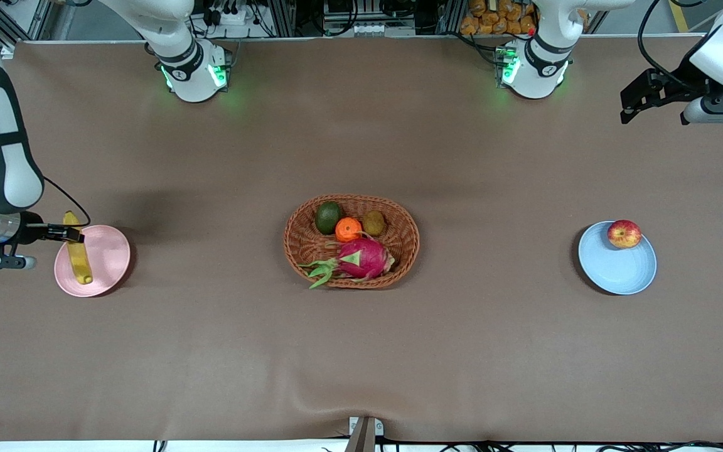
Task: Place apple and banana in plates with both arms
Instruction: 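Lower the banana onto the pink plate and open the right gripper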
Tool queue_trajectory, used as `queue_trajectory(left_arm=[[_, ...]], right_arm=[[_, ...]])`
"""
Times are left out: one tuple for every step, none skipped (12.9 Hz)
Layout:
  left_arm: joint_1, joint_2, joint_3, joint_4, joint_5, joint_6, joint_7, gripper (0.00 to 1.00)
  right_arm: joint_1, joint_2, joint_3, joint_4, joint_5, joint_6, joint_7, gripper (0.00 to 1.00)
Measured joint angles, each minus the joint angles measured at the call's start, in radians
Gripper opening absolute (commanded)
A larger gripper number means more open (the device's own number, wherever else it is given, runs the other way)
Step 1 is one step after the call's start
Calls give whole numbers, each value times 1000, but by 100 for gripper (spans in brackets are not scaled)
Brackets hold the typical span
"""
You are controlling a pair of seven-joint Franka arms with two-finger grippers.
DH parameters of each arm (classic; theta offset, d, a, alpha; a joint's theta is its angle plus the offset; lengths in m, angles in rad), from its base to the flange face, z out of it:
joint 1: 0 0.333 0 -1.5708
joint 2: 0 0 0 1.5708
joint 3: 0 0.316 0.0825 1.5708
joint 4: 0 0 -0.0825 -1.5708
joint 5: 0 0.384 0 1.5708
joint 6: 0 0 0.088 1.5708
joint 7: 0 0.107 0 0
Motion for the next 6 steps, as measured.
queue_trajectory(left_arm=[[0, 0, 0, 0, 0, 0, 0, 100], [0, 0, 0, 0, 0, 0, 0, 100], [0, 0, 0, 0, 0, 0, 0, 100], [0, 0, 0, 0, 0, 0, 0, 100], [0, 0, 0, 0, 0, 0, 0, 100], [0, 0, 0, 0, 0, 0, 0, 100]], right_arm=[[0, 9, 1, 0, 0, 2, 0, 0], [0, 17, 3, 0, 0, 2, 0, 0], [0, 24, 5, 0, 0, 3, 0, 0], [0, 31, 7, 0, 0, 7, 0, 0], [0, 37, 8, 0, 0, 13, 0, 0], [0, 43, 8, 0, 1, 16, 0, 34]])
